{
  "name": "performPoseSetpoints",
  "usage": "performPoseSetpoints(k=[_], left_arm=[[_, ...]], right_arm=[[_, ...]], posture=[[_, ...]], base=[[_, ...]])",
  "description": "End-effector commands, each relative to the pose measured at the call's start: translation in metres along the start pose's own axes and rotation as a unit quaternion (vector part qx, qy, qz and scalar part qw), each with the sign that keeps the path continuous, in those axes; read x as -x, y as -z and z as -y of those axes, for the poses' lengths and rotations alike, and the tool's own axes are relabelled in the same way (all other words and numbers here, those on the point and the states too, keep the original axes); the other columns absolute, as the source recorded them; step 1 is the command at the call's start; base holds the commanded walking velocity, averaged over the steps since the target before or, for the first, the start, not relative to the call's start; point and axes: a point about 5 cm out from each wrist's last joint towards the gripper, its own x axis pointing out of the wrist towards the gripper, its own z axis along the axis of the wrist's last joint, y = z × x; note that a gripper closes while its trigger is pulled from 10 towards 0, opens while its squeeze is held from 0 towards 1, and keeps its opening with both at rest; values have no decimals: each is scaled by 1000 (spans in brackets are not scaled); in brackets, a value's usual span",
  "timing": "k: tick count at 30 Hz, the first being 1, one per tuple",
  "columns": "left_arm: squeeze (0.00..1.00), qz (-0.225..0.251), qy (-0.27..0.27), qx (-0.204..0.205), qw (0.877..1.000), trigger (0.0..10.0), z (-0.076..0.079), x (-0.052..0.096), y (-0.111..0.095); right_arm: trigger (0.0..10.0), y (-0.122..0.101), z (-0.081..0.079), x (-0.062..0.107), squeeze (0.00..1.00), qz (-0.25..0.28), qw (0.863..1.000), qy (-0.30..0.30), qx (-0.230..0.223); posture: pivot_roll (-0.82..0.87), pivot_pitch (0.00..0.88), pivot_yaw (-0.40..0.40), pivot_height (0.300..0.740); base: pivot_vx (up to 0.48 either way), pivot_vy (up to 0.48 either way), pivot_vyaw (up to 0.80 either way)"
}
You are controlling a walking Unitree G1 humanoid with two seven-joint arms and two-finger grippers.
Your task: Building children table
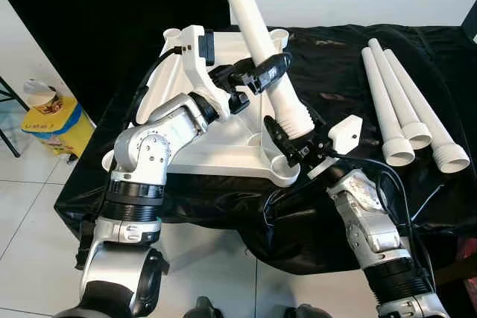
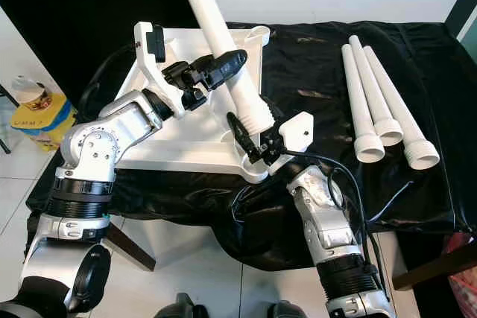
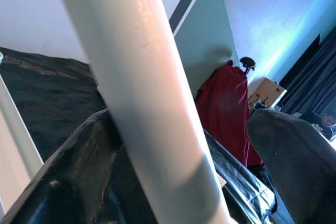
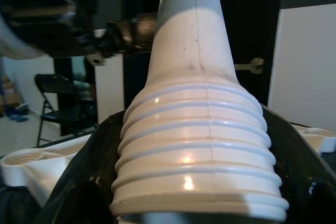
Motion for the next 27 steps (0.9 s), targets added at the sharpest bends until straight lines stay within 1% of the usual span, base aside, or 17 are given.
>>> performPoseSetpoints(k=[1, 2, 4, 8, 9, 10, 11, 12, 13, 14, 15, 16, 18, 24, 25, 26, 27], left_arm=[[0, 2, 140, -1, 990, 10000, 15, 1, -5], [0, 6, 128, 2, 992, 10000, 11, -1, -10], [0, 10, 120, -3, 993, 10000, 8, -1, -14], [0, 12, 116, -6, 993, 10000, 6, -2, -17], [0, 16, 90, -13, 996, 10000, -3, -3, -25], [0, 16, 90, -13, 996, 10000, -3, -3, -25], [0, 24, 55, -12, 998, 10000, -17, -2, -39], [0, 24, 55, -12, 998, 10000, -17, -2, -39], [0, 32, 24, -8, 999, 10000, -28, -1, -51], [0, 32, 24, -8, 999, 10000, -28, -1, -51], [0, 39, 1, 0, 999, 10000, -36, 1, -61], [0, 39, 1, 0, 999, 10000, -36, 1, -61], [0, 60, -22, 23, 998, 10000, -44, 5, -75], [0, 85, -46, 54, 994, 10000, -52, 9, -87], [0, 85, -46, 54, 994, 10000, -52, 9, -87], [0, 89, -49, 62, 993, 8431, -54, 10, -89], [0, 92, -51, 69, 992, 0, -55, 10, -89]], right_arm=[[10000, -2, -6, -1, 0, 5, 1000, -15, -6], [10000, -1, -10, 0, 0, 1, 1000, -28, -6], [10000, -1, -12, 0, 0, -1, 999, -34, -6], [10000, -1, -13, 1, 0, -2, 999, -39, -6], [10000, -1, -16, 3, 0, -5, 999, -46, -8], [10000, -1, -16, 3, 0, -5, 999, -46, -8], [10000, 1, -18, 5, 0, -10, 998, -53, -9], [10000, 1, -18, 5, 0, -10, 998, -53, -9], [10000, 2, -19, 6, 0, -14, 998, -58, -9], [10000, 2, -19, 6, 0, -14, 998, -58, -9], [10000, 3, -20, 7, 0, -16, 998, -61, -9], [10000, 3, -20, 7, 0, -16, 998, -61, -9], [10000, 3, -20, 7, 0, -18, 998, -63, -9], [10000, 3, -22, 7, 0, -18, 998, -67, -9], [10000, 3, -22, 7, 0, -18, 998, -67, -9], [10000, 3, -22, 7, 0, -19, 997, -68, -9], [10000, 3, -22, 7, 0, -19, 997, -69, -8]], posture=[[-63, 24, 56, 740], [-63, 27, 59, 740], [-63, 29, 60, 740], [-63, 29, 61, 740], [-62, 31, 62, 740], [-62, 31, 62, 740], [-64, 30, 66, 740], [-64, 30, 66, 740], [-65, 29, 67, 740], [-65, 29, 67, 740], [-66, 29, 70, 740], [-66, 29, 70, 740], [-68, 29, 70, 740], [-68, 28, 73, 740], [-68, 28, 73, 740], [-68, 28, 73, 740], [-69, 28, 75, 740]], base=[[0, 0, 0], [0, 0, 0], [0, 0, 0], [0, 0, 0], [0, 0, 0], [0, 0, 0], [0, 0, 0], [0, 0, 0], [0, 0, 0], [0, 0, 0], [0, 0, 0], [0, 0, 0], [0, 0, 0], [0, 0, 0], [0, 0, 0], [0, 0, 0], [0, 0, 0]])
